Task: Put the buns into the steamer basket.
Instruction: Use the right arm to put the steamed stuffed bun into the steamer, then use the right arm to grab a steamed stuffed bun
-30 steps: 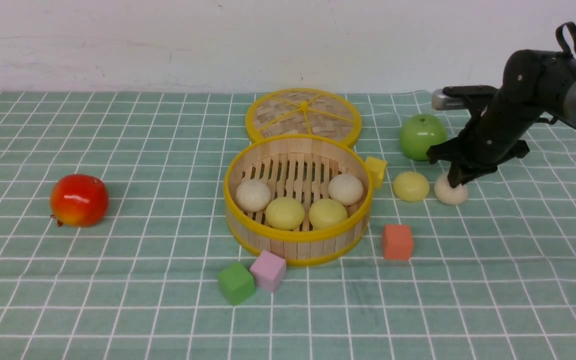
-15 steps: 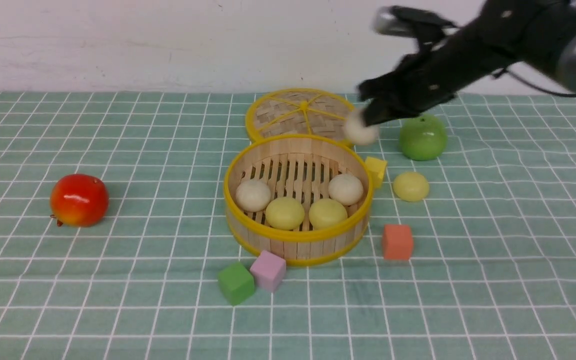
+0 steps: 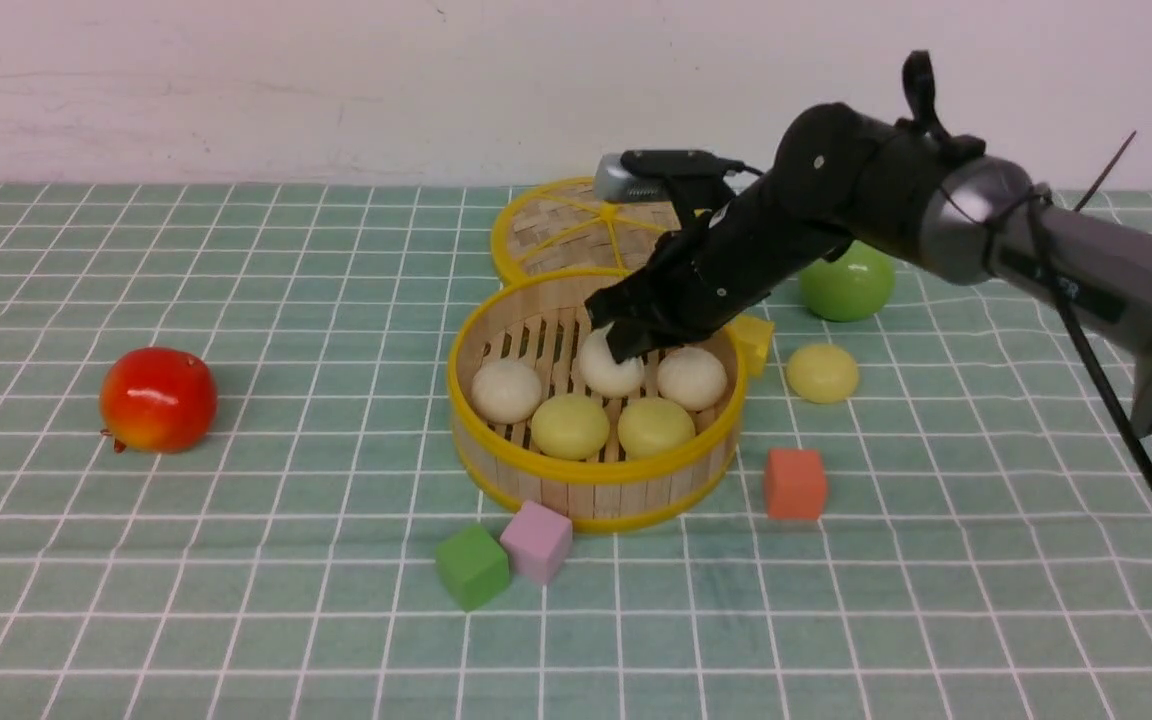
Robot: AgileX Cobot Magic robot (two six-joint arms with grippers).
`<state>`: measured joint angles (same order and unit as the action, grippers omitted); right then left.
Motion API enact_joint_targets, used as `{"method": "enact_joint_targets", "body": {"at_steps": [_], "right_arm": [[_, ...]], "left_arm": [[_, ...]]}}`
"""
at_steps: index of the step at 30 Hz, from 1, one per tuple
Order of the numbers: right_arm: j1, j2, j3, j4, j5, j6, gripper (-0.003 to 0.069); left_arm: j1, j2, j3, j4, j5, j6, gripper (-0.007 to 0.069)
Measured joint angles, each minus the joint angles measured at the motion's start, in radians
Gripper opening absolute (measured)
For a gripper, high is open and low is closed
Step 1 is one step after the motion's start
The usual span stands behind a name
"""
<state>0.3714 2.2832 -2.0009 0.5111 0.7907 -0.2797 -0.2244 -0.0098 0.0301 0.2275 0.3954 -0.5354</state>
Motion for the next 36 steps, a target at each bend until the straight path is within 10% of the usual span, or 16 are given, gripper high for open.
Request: {"method": "enact_joint_targets", "body": {"at_steps": [7, 18, 36], "right_arm": [[0.000, 0.002, 0.000, -0.003, 0.007, 0.000, 0.0097], [-0.054, -0.088, -0.088, -0.060, 0.117, 0.001, 0.0471], [-0.209, -0.019, -0.119, -0.340, 0.253, 0.227, 0.0317]], "left_arm": [[0.000, 0.000, 0.000, 0.000, 0.000, 0.000, 0.0233], [0.000, 0.000, 0.000, 0.000, 0.000, 0.000, 0.0237], [0.000, 0.000, 0.000, 0.001, 0.000, 0.000, 0.0238]]}}
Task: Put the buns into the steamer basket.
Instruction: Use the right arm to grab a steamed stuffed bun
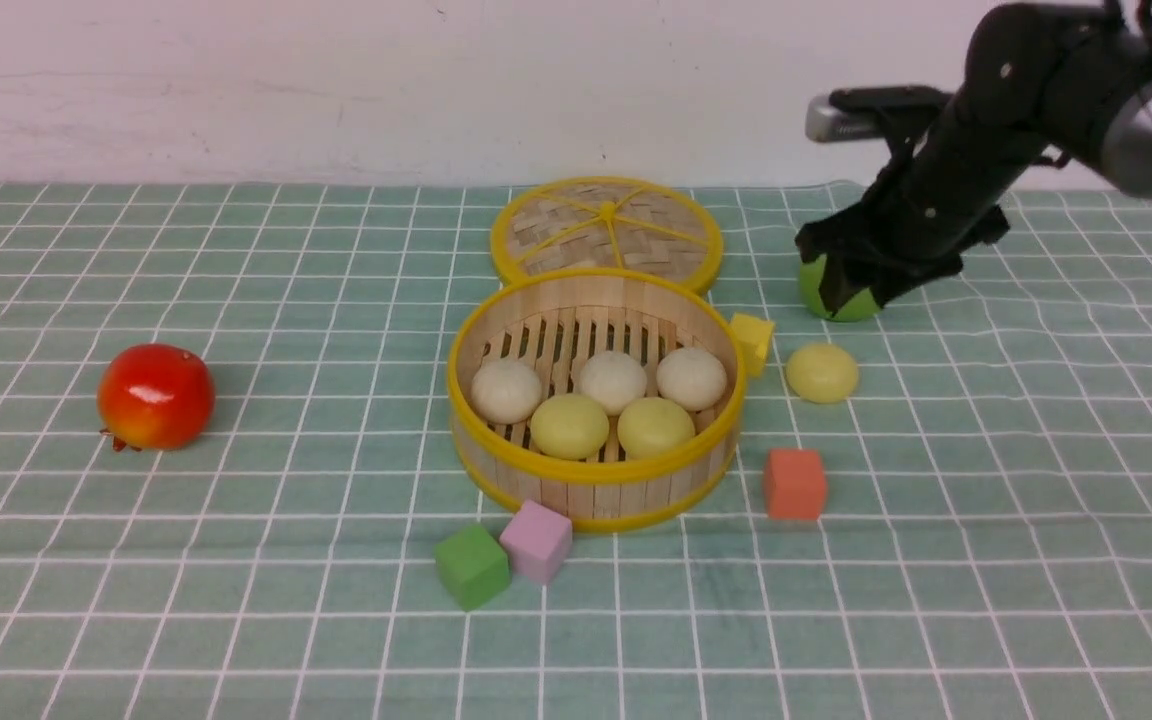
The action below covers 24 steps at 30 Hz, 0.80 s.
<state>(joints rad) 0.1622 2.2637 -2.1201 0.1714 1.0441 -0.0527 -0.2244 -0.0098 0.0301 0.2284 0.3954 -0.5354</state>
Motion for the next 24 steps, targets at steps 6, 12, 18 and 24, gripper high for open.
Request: {"method": "enact_joint_targets", "body": {"at_steps": [6, 12, 18, 24], "right_arm": [[0.000, 0.056, 0.000, -0.001, -0.006, 0.041, 0.0253], [0.000, 0.083, 0.001, -0.001, -0.032, 0.066, 0.0251], [0.000, 0.087, 0.002, -0.001, -0.067, 0.070, 0.0251], [0.000, 0.110, 0.002, -0.002, -0.082, 0.071, 0.0227]], "left_arm": [[0.000, 0.000, 0.000, 0.000, 0.000, 0.000, 0.0238], [0.000, 0.000, 0.000, 0.001, 0.000, 0.000, 0.0238], [0.000, 0.000, 0.000, 0.002, 0.000, 0.000, 0.0238], [0.000, 0.000, 0.000, 0.002, 0.000, 0.000, 0.0238]]}}
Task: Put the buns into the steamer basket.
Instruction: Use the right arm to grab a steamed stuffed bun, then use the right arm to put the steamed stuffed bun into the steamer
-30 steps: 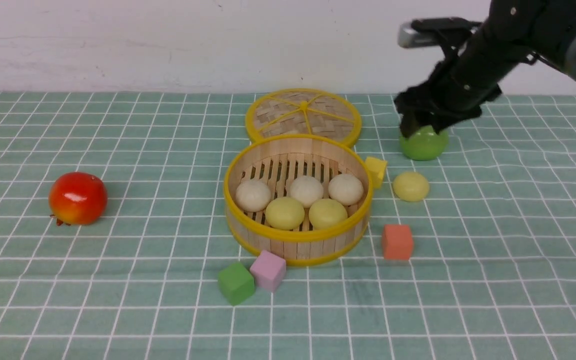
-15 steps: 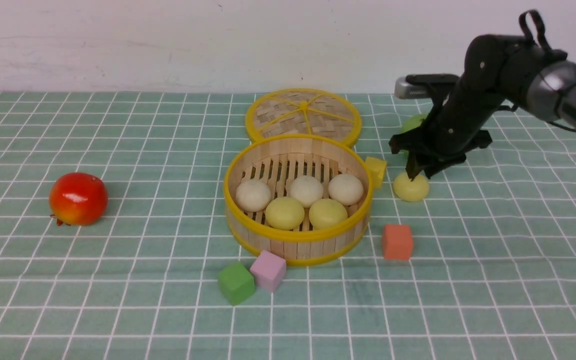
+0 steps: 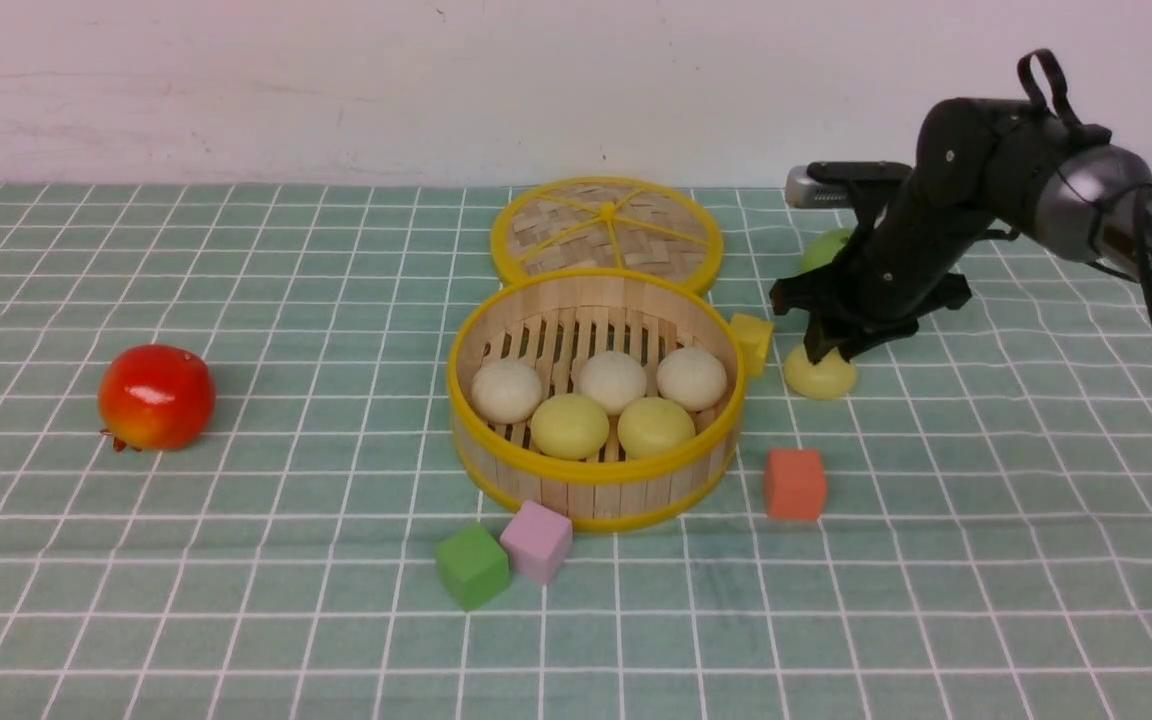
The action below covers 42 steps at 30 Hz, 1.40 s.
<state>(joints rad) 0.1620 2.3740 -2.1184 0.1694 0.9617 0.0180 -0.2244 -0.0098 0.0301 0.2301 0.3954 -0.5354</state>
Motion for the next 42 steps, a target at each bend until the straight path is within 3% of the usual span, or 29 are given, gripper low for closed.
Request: {"method": "enact_joint_targets", "body": {"at_steps": [3, 8, 10, 15, 22, 27, 34, 42], "right_arm": [[0.000, 0.006, -0.001, 0.000, 0.000, 0.000, 0.0194], [0.000, 0.000, -0.003, 0.000, 0.012, 0.000, 0.0024], [0.000, -0.008, -0.009, 0.000, 0.024, 0.000, 0.0001], [0.000, -0.042, -0.047, 0.013, 0.033, 0.000, -0.0001], [0.035, -0.105, -0.127, 0.209, -0.020, -0.077, -0.0001], [0.164, -0.089, -0.136, 0.321, -0.085, -0.169, -0.0001], [0.257, 0.012, -0.136, 0.320, -0.168, -0.183, -0.0001], [0.259, 0.057, -0.136, 0.218, -0.209, -0.182, 0.0013]], "left_arm": [[0.000, 0.000, 0.000, 0.000, 0.000, 0.000, 0.0238], [0.000, 0.000, 0.000, 0.000, 0.000, 0.000, 0.0238], [0.000, 0.000, 0.000, 0.000, 0.000, 0.000, 0.0238], [0.000, 0.000, 0.000, 0.000, 0.000, 0.000, 0.0238], [0.000, 0.000, 0.000, 0.000, 0.000, 0.000, 0.0238], [0.000, 0.000, 0.000, 0.000, 0.000, 0.000, 0.0238], [0.000, 0.000, 0.000, 0.000, 0.000, 0.000, 0.0238], [0.000, 0.000, 0.000, 0.000, 0.000, 0.000, 0.0238]]}}
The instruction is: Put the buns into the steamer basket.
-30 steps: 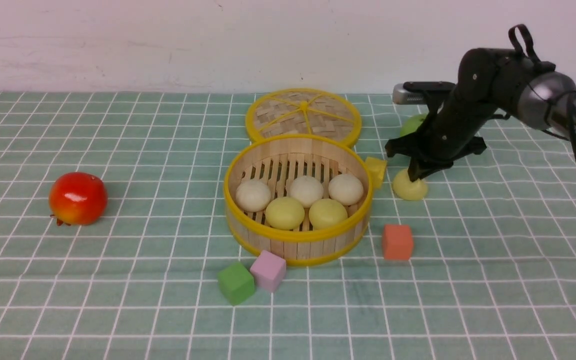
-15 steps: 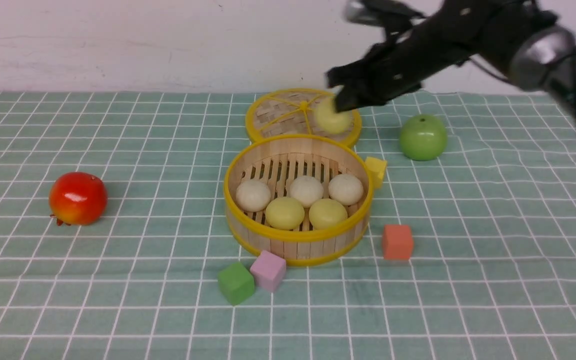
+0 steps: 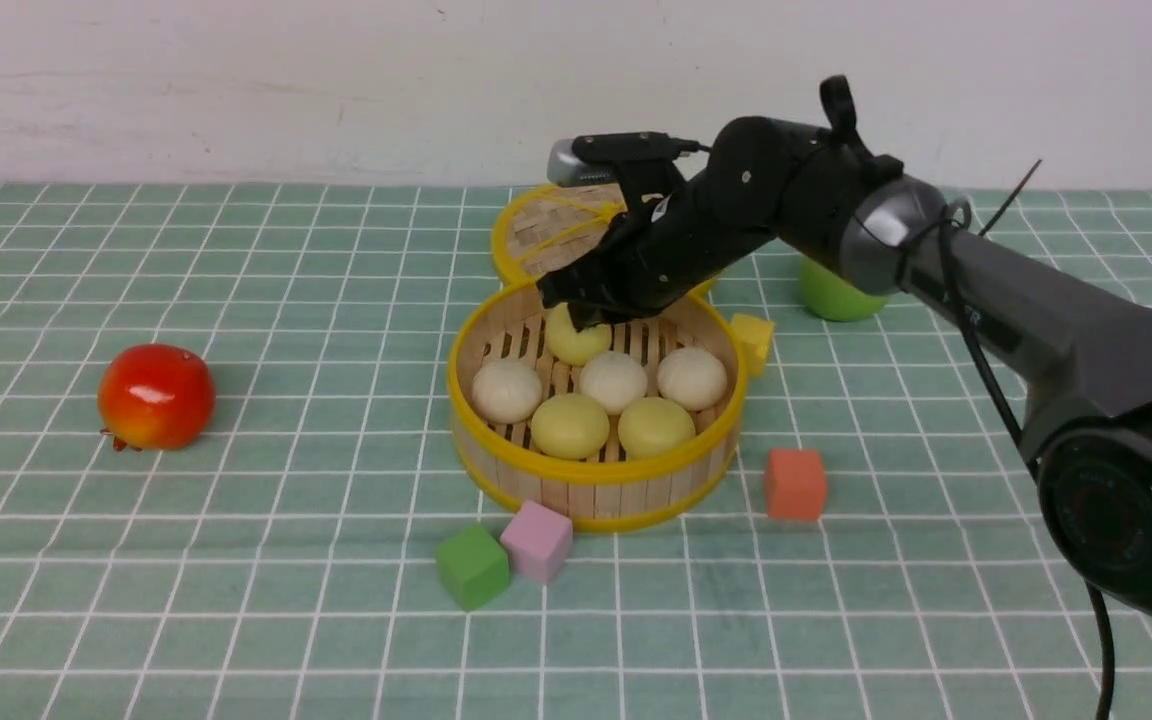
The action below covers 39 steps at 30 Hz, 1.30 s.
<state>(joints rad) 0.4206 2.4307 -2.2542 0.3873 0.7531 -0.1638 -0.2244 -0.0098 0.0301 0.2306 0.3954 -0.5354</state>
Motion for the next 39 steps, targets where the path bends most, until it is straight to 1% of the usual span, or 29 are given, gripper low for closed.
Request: {"method": "enact_joint_targets", "body": {"at_steps": [5, 8, 10, 12, 13, 14, 15, 16, 18, 22, 26, 27, 28, 30, 31, 33, 34, 35, 37, 38, 39], "right_arm": [[0.000, 0.000, 0.000, -0.004, -0.009, 0.000, 0.0047], [0.000, 0.000, 0.000, -0.004, -0.015, 0.000, 0.0102], [0.000, 0.000, 0.000, -0.004, -0.020, 0.000, 0.0160], [0.000, 0.000, 0.000, -0.004, -0.021, 0.000, 0.0241], [0.000, 0.000, 0.000, -0.004, -0.021, 0.000, 0.0249], [0.000, -0.001, 0.000, -0.004, -0.021, 0.000, 0.0305], [0.000, -0.002, 0.000, -0.004, -0.020, 0.000, 0.0321], [0.000, -0.009, 0.000, -0.004, -0.016, 0.000, 0.0390], [0.000, -0.022, 0.000, -0.008, -0.005, 0.000, 0.0436], [-0.014, -0.082, 0.000, -0.007, 0.053, 0.000, 0.0474], [-0.041, -0.155, 0.008, -0.008, 0.097, 0.000, 0.0471], [-0.060, -0.217, 0.042, -0.013, 0.109, 0.000, 0.0456], [-0.064, -0.225, 0.047, -0.014, 0.110, -0.001, 0.0453], [-0.098, -0.347, 0.130, -0.038, 0.120, -0.001, 0.0399], [-0.098, -0.357, 0.138, -0.040, 0.120, -0.001, 0.0393], [-0.138, -0.489, 0.249, -0.073, 0.137, -0.001, 0.0291], [-0.141, -0.500, 0.249, -0.073, 0.139, -0.001, 0.0281], [-0.162, -0.592, 0.323, -0.092, 0.158, -0.001, 0.0185], [-0.181, -0.697, 0.410, -0.112, 0.175, 0.006, 0.0071], [-0.187, -0.739, 0.446, -0.120, 0.180, 0.015, 0.0032], [-0.187, -0.749, 0.464, -0.123, 0.180, 0.022, 0.0025]], "left_arm": [[0.000, 0.000, 0.000, 0.000, 0.000, 0.000, 0.0238], [0.000, 0.000, 0.000, 0.000, 0.000, 0.000, 0.0238], [0.000, 0.000, 0.000, 0.000, 0.000, 0.000, 0.0238], [0.000, 0.000, 0.000, 0.000, 0.000, 0.000, 0.0238], [0.000, 0.000, 0.000, 0.000, 0.000, 0.000, 0.0238], [0.000, 0.000, 0.000, 0.000, 0.000, 0.000, 0.0238], [0.000, 0.000, 0.000, 0.000, 0.000, 0.000, 0.0238], [0.000, 0.000, 0.000, 0.000, 0.000, 0.000, 0.0238], [0.000, 0.000, 0.000, 0.000, 0.000, 0.000, 0.0238], [0.000, 0.000, 0.000, 0.000, 0.000, 0.000, 0.0238], [0.000, 0.000, 0.000, 0.000, 0.000, 0.000, 0.0238], [0.000, 0.000, 0.000, 0.000, 0.000, 0.000, 0.0238], [0.000, 0.000, 0.000, 0.000, 0.000, 0.000, 0.0238], [0.000, 0.000, 0.000, 0.000, 0.000, 0.000, 0.0238], [0.000, 0.000, 0.000, 0.000, 0.000, 0.000, 0.0238], [0.000, 0.000, 0.000, 0.000, 0.000, 0.000, 0.0238], [0.000, 0.000, 0.000, 0.000, 0.000, 0.000, 0.0238], [0.000, 0.000, 0.000, 0.000, 0.000, 0.000, 0.0238], [0.000, 0.000, 0.000, 0.000, 0.000, 0.000, 0.0238], [0.000, 0.000, 0.000, 0.000, 0.000, 0.000, 0.0238], [0.000, 0.000, 0.000, 0.000, 0.000, 0.000, 0.0238]]}}
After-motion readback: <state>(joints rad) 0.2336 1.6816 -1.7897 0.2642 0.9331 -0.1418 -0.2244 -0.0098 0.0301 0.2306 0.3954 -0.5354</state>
